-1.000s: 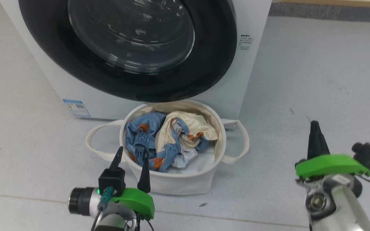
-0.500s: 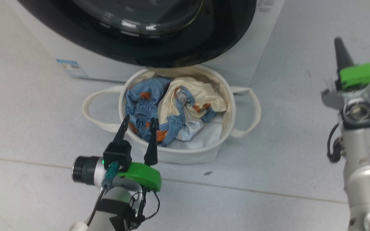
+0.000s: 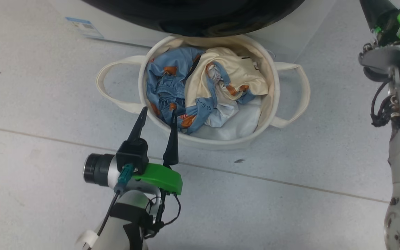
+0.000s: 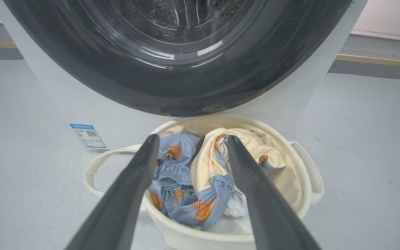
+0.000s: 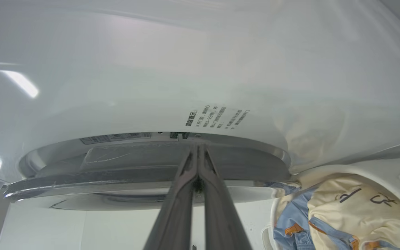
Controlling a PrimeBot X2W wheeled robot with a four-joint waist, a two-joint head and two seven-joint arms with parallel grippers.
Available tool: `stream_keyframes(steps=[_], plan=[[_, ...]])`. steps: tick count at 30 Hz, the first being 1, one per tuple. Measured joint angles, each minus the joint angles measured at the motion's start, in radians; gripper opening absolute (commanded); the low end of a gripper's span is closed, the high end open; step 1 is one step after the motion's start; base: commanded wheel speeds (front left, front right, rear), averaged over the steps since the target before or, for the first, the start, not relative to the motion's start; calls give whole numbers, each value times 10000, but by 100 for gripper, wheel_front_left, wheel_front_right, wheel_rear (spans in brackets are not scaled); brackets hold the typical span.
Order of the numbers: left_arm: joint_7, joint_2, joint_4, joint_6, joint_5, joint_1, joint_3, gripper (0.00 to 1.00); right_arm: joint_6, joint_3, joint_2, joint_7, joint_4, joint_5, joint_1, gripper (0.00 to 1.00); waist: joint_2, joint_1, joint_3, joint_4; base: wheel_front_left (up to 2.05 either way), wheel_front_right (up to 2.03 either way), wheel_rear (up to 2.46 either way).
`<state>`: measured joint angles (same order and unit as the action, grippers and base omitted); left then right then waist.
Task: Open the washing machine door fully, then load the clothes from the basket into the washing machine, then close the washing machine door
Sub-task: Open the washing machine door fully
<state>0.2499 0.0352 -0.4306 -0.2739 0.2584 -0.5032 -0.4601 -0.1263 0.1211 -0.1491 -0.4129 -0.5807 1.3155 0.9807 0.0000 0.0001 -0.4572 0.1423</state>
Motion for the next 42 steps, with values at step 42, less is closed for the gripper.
stream_keyframes(steps=[42], plan=[[44,-6,625,-349,401,-623,-391,100,0,-431,23,-3641,-278,1553,1699,0,0,0,-1497,476,0,0,0]])
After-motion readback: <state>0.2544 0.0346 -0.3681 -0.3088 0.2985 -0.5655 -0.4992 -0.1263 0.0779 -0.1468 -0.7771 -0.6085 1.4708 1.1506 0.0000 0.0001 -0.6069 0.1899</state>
